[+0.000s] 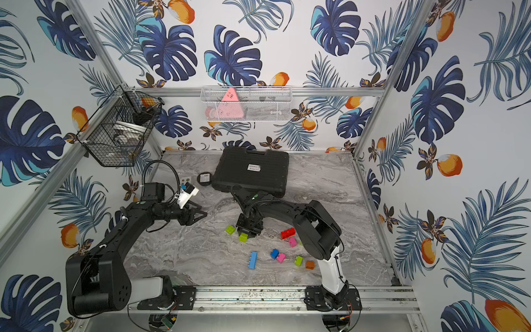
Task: Assemble the letter h with lego
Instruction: Place the lego brick at the center of the board.
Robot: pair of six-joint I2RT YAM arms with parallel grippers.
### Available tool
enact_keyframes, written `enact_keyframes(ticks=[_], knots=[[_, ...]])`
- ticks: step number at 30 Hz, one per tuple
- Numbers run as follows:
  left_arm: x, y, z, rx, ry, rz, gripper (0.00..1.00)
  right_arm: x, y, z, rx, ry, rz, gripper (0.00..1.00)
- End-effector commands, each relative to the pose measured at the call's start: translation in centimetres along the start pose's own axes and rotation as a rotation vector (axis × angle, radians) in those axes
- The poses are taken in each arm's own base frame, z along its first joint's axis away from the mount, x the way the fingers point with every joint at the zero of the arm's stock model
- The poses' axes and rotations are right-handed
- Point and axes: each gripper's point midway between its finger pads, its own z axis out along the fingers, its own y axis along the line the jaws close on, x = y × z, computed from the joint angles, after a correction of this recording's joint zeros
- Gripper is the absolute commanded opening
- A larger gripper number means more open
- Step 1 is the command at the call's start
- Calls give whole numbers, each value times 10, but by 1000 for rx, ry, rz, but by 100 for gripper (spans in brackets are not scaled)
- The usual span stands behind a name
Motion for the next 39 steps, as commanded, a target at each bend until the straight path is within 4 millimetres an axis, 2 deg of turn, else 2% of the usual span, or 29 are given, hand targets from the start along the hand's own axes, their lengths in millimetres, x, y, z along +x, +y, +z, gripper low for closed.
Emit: enact_keyframes(ticks=[1,9,14,17,18,21,23,25,28,30,33,39], knots=[[1,4,2,-7,1,-10,65,8,-13,11,39,84,16,37],[7,6,6,-4,16,-23,65,-23,-30,15,90,16,70,44],[10,8,6,-11,25,-27,65,-31,-26,6,80,-27,47,47],[12,10,7,-21,33,-32,65,-34,-22,-7,58,-76,-14,49],[14,11,7,-28,37,-34,65,-33,-18,-19,47,-112,-56,50],[18,22,5,-77,46,-47,66,-30,-29,-34,109,-175,-118,53],[22,31,3,-119,55,-59,66,-25,-37,-37,156,-188,-123,54],[25,40,0,-156,56,-70,67,-14,-32,-36,169,-187,-159,55],[31,51,-4,-207,62,-79,68,3,-14,-32,195,-214,-302,58],[35,57,-6,-239,66,-83,68,6,-8,-32,257,-259,-434,59],[38,62,-11,-262,60,-98,68,5,-11,-31,356,-309,-625,60],[48,69,-18,-267,46,-143,68,10,-23,-12,384,-198,-863,61]])
